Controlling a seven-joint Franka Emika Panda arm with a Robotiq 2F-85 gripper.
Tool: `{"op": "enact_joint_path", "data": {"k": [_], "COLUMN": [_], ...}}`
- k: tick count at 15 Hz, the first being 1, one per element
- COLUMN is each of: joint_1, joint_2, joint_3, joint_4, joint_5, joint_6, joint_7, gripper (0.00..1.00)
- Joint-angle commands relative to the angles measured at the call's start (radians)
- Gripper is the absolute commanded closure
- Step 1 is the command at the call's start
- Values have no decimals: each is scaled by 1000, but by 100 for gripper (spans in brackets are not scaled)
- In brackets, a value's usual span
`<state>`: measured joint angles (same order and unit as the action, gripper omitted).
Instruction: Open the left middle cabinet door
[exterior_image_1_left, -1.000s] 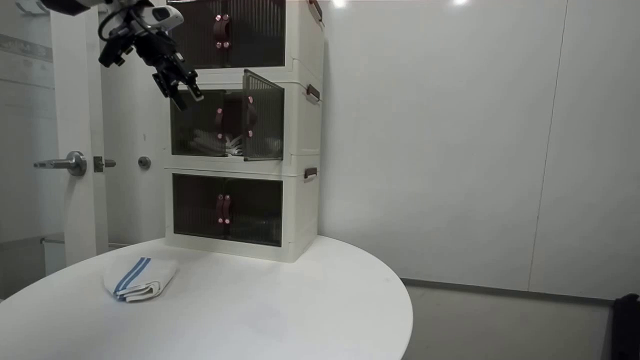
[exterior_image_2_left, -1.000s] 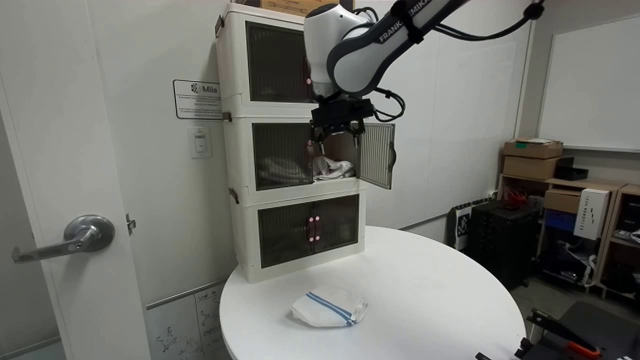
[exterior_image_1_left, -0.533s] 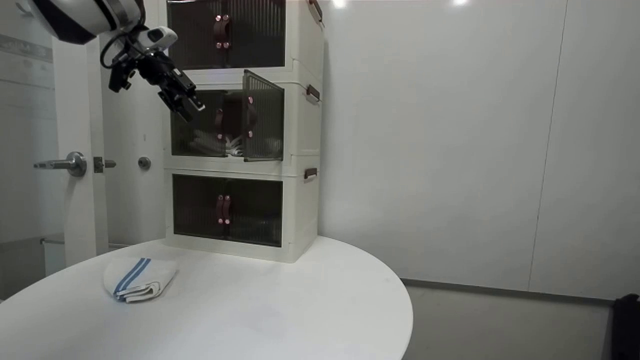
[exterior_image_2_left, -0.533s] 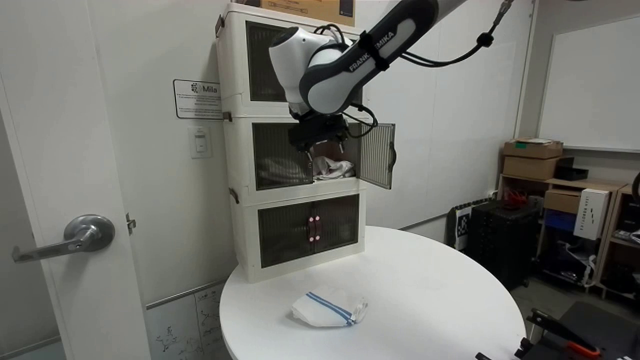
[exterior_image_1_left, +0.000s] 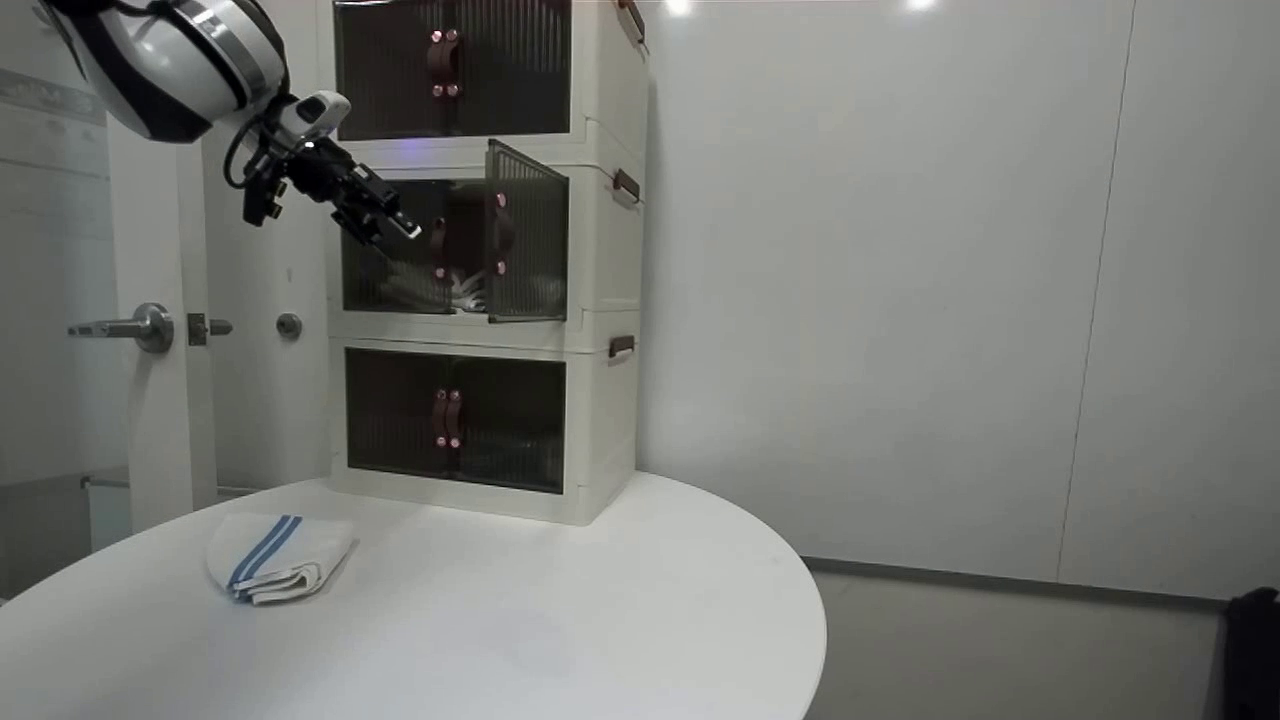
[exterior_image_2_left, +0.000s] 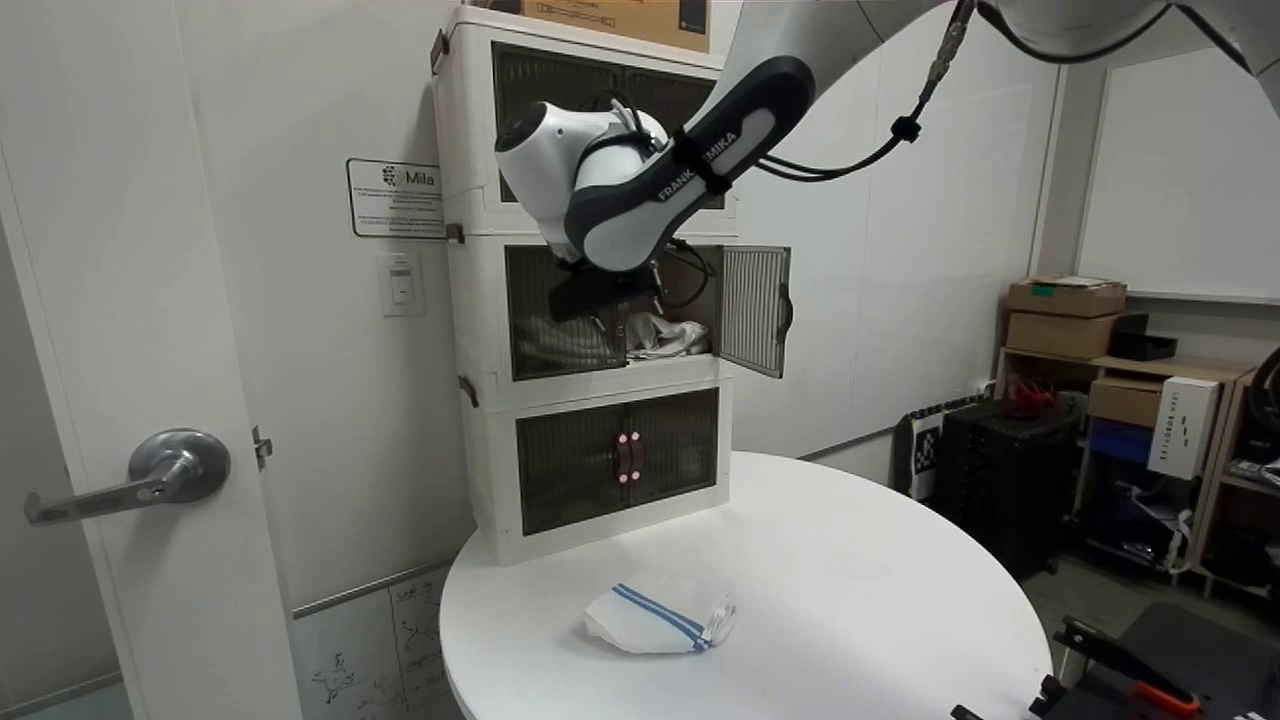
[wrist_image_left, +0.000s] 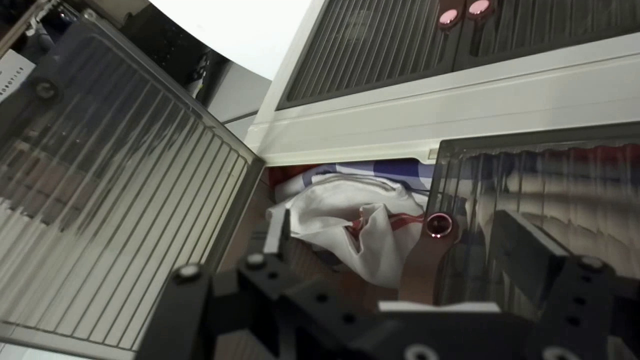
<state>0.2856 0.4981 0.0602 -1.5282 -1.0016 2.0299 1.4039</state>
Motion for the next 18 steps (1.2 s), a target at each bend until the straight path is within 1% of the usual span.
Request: {"op": "enact_joint_path", "data": {"k": [1,5,9,18], "joint_1": [29,25,19,0], "joint_2": [64,89,101,112], "joint_3": [-38,-49,-47,-64], "joint_4": [85,111,120,93], "joint_5": [-74,-126,-167,-222], "joint_6": [-50,-57,-42,-39], "joint_7": [69,127,169,253], "gripper": [0,0,0,0]}}
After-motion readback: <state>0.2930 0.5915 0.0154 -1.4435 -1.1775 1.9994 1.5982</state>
